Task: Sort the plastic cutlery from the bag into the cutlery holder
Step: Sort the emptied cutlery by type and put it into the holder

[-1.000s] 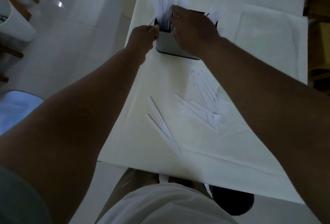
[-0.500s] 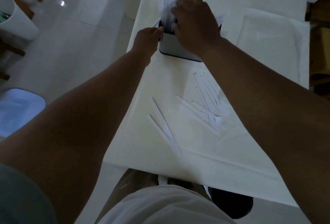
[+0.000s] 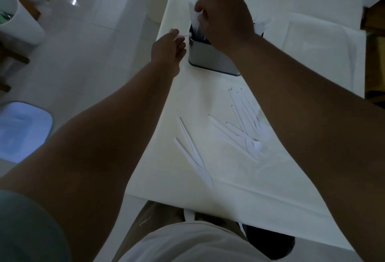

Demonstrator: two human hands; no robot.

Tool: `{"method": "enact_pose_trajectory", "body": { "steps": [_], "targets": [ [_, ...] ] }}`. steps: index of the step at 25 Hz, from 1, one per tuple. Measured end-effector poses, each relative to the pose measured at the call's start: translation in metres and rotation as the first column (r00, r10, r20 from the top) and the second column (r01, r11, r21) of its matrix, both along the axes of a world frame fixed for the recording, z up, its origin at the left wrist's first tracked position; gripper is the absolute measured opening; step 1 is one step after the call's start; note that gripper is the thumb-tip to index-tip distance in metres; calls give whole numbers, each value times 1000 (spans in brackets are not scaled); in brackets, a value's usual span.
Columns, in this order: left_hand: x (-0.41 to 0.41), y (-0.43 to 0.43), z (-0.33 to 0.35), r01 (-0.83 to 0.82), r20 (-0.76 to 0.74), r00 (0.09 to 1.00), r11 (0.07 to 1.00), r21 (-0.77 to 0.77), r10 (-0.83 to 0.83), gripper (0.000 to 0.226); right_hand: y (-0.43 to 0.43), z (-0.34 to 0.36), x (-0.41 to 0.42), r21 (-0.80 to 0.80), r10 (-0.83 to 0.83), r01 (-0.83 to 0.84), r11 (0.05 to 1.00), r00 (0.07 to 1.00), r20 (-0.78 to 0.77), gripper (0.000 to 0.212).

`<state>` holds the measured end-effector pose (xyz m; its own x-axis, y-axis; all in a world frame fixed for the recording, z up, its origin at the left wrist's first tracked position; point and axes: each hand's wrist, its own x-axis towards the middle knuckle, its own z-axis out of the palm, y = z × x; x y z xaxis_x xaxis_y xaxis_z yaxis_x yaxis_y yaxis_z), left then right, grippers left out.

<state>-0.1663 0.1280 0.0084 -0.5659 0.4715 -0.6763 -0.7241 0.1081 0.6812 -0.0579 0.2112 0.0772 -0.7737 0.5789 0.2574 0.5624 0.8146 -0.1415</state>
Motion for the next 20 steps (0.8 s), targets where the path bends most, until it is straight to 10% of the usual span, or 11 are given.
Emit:
{"method": "enact_pose_trajectory", "body": {
  "steps": [10, 20],
  "targets": [
    [16, -28, 17, 334, -488, 837, 938, 94, -249, 19, -1, 23, 5, -585, -250, 53, 809, 932, -263, 41],
    [14, -13, 1, 253, -595, 698, 915, -315, -398, 16, 36, 39, 40, -488, -389, 189, 852, 853, -348, 33]
  ]
}}
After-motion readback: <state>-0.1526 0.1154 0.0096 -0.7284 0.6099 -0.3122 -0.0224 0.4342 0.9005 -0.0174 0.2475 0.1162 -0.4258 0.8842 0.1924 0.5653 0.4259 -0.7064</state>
